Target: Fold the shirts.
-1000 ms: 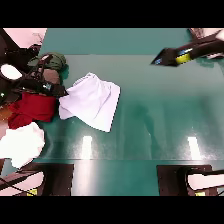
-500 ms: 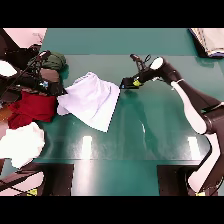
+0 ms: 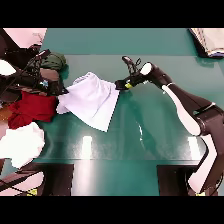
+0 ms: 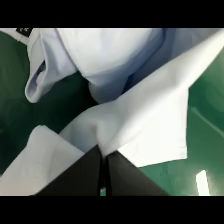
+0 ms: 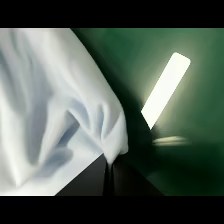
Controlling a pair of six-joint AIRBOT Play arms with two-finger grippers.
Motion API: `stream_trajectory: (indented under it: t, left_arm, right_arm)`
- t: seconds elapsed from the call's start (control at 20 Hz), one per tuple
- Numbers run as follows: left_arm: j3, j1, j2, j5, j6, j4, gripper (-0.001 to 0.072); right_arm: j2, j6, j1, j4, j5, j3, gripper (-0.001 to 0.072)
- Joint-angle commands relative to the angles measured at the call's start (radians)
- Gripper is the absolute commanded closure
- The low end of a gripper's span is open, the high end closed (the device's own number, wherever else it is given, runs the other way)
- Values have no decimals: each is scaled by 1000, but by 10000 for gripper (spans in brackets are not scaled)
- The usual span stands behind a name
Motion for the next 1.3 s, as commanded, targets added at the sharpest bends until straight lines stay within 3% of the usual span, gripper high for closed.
stream_trajectory:
  t: [0.0, 0.25, 0.4, 0.55, 0.7, 0.9, 1.1, 1.15, 1.2, 1.25]
  left_arm:
    - [116, 0, 2, -47, 0, -23, 684]
    - [523, -15, 18, -106, 2, -186, 683]
    - [657, -130, 18, -64, 3, -225, 683]
    - [660, -249, -5, -30, 10, -189, 684]
    - [659, -269, -71, -69, 2, -90, 682]
    - [657, -269, -196, -122, -51, 113, 683]
    - [573, -269, -289, -123, -59, 151, 680]
    - [544, -267, -298, -115, -82, 169, 569]
    - [526, -264, -303, -102, -108, 190, 224]
    - [519, -254, -306, -97, -137, 208, -11]
  right_arm:
    - [141, -5, -42, -107, 29, 1, 701]
    - [642, -3, -187, -287, 193, 1, 701]
    - [898, 18, -205, -349, 248, 0, 701]
    - [1022, 111, -174, -393, 359, -13, 701]
    - [1087, 201, -108, -392, 402, -170, 700]
    - [1119, 295, 24, -391, 284, -538, 698]
    - [1070, 330, 127, -373, 51, -814, 697]
    - [1049, 348, 141, -373, 13, -838, 697]
    - [1023, 368, 150, -372, -18, -846, 643]
    - [996, 375, 150, -372, -27, -838, 430]
